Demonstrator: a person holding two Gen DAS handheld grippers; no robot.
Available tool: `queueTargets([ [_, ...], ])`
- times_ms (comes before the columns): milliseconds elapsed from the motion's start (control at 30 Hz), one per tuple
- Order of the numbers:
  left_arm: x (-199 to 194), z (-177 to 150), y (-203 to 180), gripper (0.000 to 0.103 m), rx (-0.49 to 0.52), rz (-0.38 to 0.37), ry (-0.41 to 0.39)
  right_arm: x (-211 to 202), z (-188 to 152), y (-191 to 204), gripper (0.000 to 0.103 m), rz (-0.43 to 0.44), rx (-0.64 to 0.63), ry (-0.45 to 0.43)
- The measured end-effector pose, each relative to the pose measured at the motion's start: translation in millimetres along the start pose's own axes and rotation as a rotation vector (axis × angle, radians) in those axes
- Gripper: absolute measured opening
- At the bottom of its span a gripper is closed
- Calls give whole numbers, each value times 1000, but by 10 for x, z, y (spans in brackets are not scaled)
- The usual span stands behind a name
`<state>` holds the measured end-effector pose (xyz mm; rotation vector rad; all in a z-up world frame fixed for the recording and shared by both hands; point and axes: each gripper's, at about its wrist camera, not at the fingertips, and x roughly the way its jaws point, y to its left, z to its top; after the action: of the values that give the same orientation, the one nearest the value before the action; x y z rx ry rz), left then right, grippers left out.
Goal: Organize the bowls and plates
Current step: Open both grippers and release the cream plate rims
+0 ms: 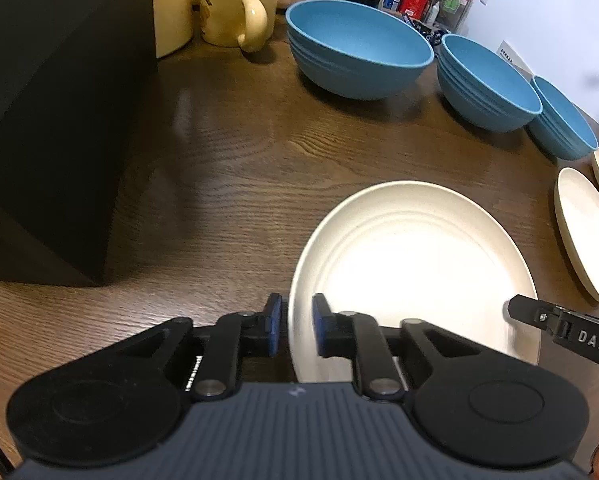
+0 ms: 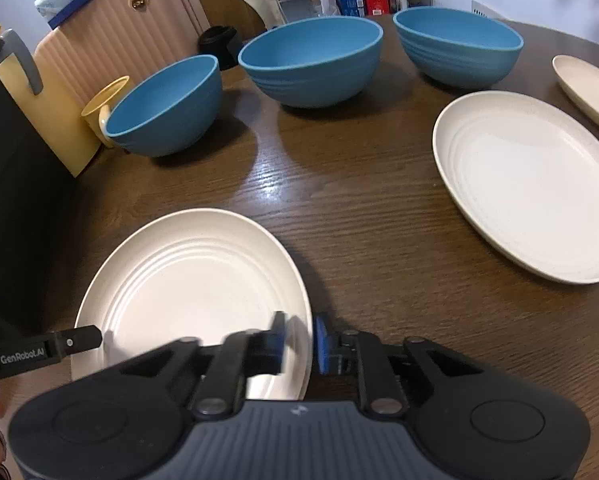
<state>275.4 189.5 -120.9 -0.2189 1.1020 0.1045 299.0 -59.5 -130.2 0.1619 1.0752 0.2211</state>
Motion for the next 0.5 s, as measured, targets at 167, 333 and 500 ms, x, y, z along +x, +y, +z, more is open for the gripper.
queueTargets([
  [167,-142,28,38,68,0,22,-36,-97,26,39,75,-11,-25,-20],
  [333,-297,51,24,103,8,46,-64,-195,56,42,98,-15,-28,-15],
  [500,-414,70,6,103,24,35,-70,-320,62,44,103,-16,-33,-7],
])
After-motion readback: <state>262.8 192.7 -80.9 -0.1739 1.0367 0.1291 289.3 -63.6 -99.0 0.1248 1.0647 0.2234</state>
